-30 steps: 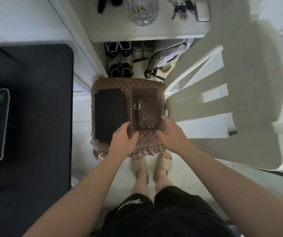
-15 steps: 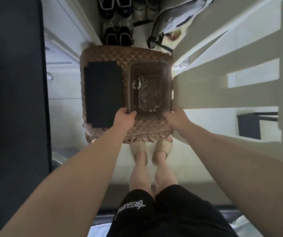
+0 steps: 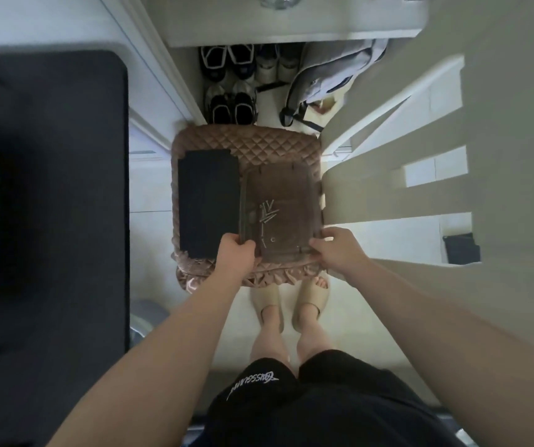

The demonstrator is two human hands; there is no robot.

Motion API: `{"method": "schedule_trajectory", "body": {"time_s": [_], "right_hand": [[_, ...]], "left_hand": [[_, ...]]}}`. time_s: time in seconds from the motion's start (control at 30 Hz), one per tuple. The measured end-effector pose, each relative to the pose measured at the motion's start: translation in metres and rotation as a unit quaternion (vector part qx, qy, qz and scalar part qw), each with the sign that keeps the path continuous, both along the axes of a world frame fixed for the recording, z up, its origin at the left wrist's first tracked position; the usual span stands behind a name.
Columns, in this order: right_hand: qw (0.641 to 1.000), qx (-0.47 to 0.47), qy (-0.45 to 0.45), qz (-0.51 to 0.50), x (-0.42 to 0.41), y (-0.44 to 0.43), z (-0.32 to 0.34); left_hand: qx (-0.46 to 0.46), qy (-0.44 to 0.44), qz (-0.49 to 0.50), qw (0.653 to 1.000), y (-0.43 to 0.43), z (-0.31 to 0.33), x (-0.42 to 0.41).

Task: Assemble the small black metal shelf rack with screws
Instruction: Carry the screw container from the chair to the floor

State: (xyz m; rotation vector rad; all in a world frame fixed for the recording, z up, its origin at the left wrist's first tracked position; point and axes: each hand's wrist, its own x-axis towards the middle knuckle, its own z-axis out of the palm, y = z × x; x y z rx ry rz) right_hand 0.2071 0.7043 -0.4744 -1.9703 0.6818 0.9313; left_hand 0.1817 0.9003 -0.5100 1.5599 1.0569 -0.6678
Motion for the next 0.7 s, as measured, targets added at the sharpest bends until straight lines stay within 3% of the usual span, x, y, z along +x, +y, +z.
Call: {"method": "schedule_trajectory", "body": {"time_s": [0.23,0.43,0.7], "right_hand": [[0.997,0.04,-0.06,-0.01,-0.019,0.005,0.077],[0.986,0.074,-0.148,-0.03,-0.026,0.004,0.152],[0.947,0.091,-0.293,-0.097,-0.038,-0.02,0.241]], "left_hand": [[0.051,-0.08,-0.034,0.995,0.016,0.06,-0.019],[0.033,-0.187,-0.02,0.982,0.026,0.141,-0.019],[0.009,-0.366,-0.067,0.928,0.004,0.24,0.001]]}}
